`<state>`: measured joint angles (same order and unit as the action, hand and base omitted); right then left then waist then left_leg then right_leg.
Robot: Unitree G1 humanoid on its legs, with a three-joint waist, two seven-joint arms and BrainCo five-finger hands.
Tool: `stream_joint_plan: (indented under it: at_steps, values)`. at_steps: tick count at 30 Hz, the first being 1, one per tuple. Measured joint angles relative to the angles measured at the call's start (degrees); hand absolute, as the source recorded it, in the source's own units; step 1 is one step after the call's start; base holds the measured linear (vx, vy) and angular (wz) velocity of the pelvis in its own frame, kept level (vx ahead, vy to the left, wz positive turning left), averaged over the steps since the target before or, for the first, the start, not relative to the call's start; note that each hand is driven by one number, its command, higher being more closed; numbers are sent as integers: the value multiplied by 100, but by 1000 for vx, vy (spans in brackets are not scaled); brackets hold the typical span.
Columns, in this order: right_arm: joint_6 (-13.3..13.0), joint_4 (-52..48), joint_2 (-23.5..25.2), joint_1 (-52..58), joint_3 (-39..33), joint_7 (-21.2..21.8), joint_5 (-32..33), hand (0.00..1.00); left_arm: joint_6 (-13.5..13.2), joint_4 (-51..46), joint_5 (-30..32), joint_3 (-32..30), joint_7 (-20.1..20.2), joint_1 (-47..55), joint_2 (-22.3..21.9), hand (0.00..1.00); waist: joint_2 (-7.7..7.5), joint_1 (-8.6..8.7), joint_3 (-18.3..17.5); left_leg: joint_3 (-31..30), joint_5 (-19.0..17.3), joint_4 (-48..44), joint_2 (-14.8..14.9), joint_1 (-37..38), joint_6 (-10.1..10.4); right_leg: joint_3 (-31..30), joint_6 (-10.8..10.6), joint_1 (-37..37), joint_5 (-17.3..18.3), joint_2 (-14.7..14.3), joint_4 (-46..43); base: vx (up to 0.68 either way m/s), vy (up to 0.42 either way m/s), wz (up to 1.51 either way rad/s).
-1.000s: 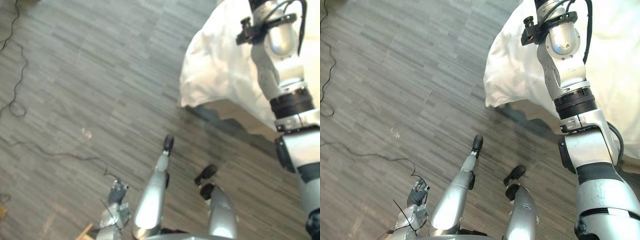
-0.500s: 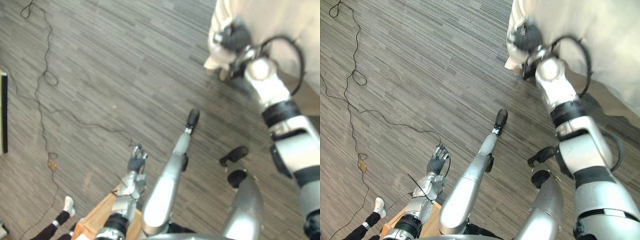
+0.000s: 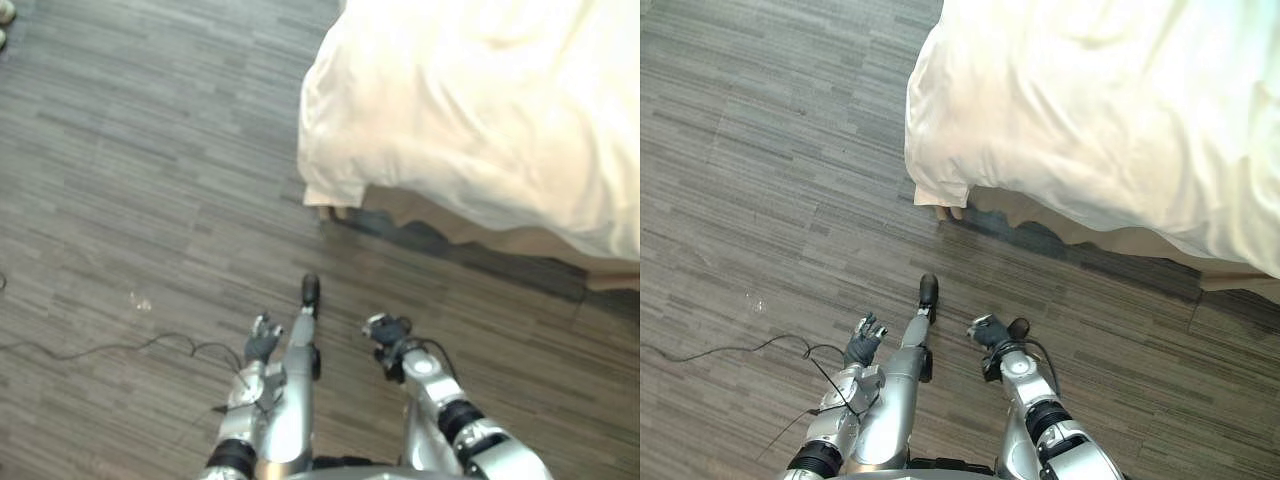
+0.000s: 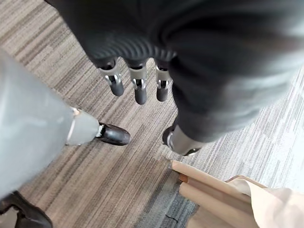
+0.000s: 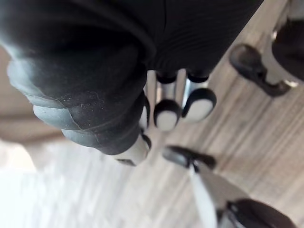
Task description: Tidy the bed and pick cloth on bed and put in laundry
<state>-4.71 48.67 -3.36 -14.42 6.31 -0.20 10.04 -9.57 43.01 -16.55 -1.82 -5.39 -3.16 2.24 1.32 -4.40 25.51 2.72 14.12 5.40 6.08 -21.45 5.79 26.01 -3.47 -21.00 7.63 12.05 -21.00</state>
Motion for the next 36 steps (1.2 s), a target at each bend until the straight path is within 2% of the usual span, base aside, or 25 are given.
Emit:
stream_joint_plan:
  at_steps: [2,5,6,9,10,11,13,17,18,19,20,21,22,23,24,26,27,29,30,31,32,33,34,35,36]
  values:
    - [-1,6,63,406,-690,-121,86,0,91,429,172,-50,0,163,188,0,-238,166,-345,267,-131,0,-12,407,-72,-238,-70,360,-112,-66,293,80,-15,-49]
    - [20,186,79,922,-1395,-292,55,0,322,1038,733,-110,7,279,265,0,-403,385,-821,665,-389,1,-32,1059,-138,-549,-132,907,-273,-165,732,137,1,-67]
    - [31,234,65,1017,-1512,-342,32,0,364,1121,880,-112,7,292,282,0,-409,398,-923,788,-448,1,-32,1196,-146,-654,-147,998,-301,-183,817,137,9,-90]
    - [129,635,-3,1221,-1959,-446,-193,0,499,1368,1348,-180,-11,354,310,0,-356,558,-1176,1381,-696,2,6,1802,-113,-1080,-173,1354,-400,-230,1038,118,16,-91]
    - [180,784,28,1272,-2097,-487,-248,0,542,1398,1432,-278,-21,380,241,0,-300,675,-1263,1553,-757,2,44,1951,-98,-1051,-118,1394,-364,-202,1008,87,-1,-79]
    - [244,881,62,1340,-2311,-493,-325,0,548,1419,1488,-314,-40,377,224,0,-245,701,-1316,1747,-806,2,94,2077,-45,-569,26,1401,-301,-57,873,93,-2,-94]
    - [313,979,94,1409,-2482,-496,-405,0,563,1499,1508,-372,-94,380,249,0,-225,673,-1330,2038,-872,2,184,2324,33,-153,-75,1512,-416,82,845,71,-22,-89]
    - [362,1054,3,1787,-2932,-551,-443,0,659,1623,1638,-565,-107,454,151,0,-6,779,-1515,2577,-1014,0,530,2816,252,-562,-18,1806,-490,-429,1199,89,-104,-81]
    - [366,1054,-17,1889,-3013,-587,-444,0,658,1624,1682,-684,-105,537,55,0,40,799,-1615,2838,-1098,-139,673,2892,375,-803,-14,1826,-483,-591,1362,85,-71,-92]
    - [368,1063,14,1906,-3015,-595,-443,0,659,1623,1708,-752,-105,541,47,0,-16,802,-1607,2953,-1203,-510,766,2857,464,-934,53,1842,-438,-601,1407,117,-130,-125]
    - [369,1072,107,1988,-3009,-601,-444,0,667,1615,1723,-785,-108,554,64,0,-199,797,-1636,3073,-1332,-1507,980,2628,509,-1055,76,1894,-446,-569,1474,112,-205,-125]
    - [372,1089,120,2073,-2990,-601,-453,0,663,1572,1728,-787,-102,591,68,0,-249,784,-1670,3010,-1397,-2562,1276,2348,466,-1215,106,1955,-466,-570,1514,113,-204,-124]
    - [375,1090,88,2119,-2989,-611,-466,0,662,1579,1726,-788,-113,585,64,0,-214,768,-1662,2912,-1396,-3200,1478,2202,451,-1383,139,2004,-480,-608,1520,103,-79,-132]
    - [386,1064,14,2170,-2995,-629,-501,0,660,1605,1728,-797,-128,590,-34,0,-95,758,-1682,2497,-1464,-4077,1713,1846,425,-1737,187,2009,-507,-720,1522,120,49,-113]
    - [389,1059,-58,2169,-3008,-639,-505,0,664,1616,1724,-809,-130,583,-81,0,-9,762,-1703,2281,-1639,-4277,1663,1755,461,-1922,225,2005,-537,-747,1510,180,130,-162]
    - [388,1056,-172,2075,-3023,-735,-503,0,661,1630,1727,-847,-160,562,-199,0,70,703,-1688,1311,-2445,-4114,964,1681,339,-3050,96,1881,-687,-801,1568,200,168,-206]
    - [387,1055,-172,2072,-3022,-735,-502,0,660,1630,1727,-847,-166,559,-203,0,70,696,-1688,1254,-2468,-4065,936,1686,319,-3111,91,1874,-685,-808,1569,144,258,-211]
    - [392,1063,-146,2031,-2991,-736,-503,0,647,1631,1727,-838,-231,549,-216,0,69,678,-1689,-125,-2592,-3278,511,1744,159,-4068,-19,1725,-654,-1031,1625,46,268,-202]
    - [392,1063,-144,2030,-2977,-737,-503,0,648,1632,1727,-840,-232,550,-213,0,67,670,-1691,-497,-2720,-3139,436,1781,153,-4291,-24,1674,-657,-1083,1618,22,362,-228]
    - [398,1068,-140,2051,-2903,-741,-504,0,647,1633,1721,-834,-238,595,-203,0,44,651,-1741,-1181,-3123,-2819,250,2126,75,-4713,-93,1552,-731,-1151,1637,35,382,-196]
    - [399,1050,-188,2119,-2883,-743,-504,0,648,1644,1720,-767,-239,581,-220,0,136,748,-1833,-1356,-3412,-2476,200,2386,-86,-4888,-208,1508,-843,-1214,1736,47,388,-164]
    - [405,1065,-163,2178,-2888,-744,-504,0,646,1660,1720,-715,-238,510,-216,0,125,800,-1832,-1329,-3563,-2409,200,2409,-123,-4901,-304,1496,-938,-1192,1811,3,390,-117]
    - [466,1123,7,2271,-2927,-738,-504,0,643,1722,1721,-642,-237,367,-80,0,37,763,-1833,-960,-3670,-2395,146,2431,-169,-4881,-417,1335,-1255,-1178,1857,-25,393,-126]
    - [498,1115,140,2300,-2924,-735,-504,0,649,1755,1723,-613,-238,383,29,0,-56,753,-1888,-647,-3669,-2320,110,2491,-170,-4899,-393,1264,-1520,-1182,1976,-43,356,-144]
    - [504,1104,177,2323,-2947,-735,-505,0,653,1795,1725,-588,-238,377,76,0,-104,753,-1914,-473,-3669,-2240,62,2552,-173,-4943,-433,1233,-1635,-1159,2046,-48,213,-157]
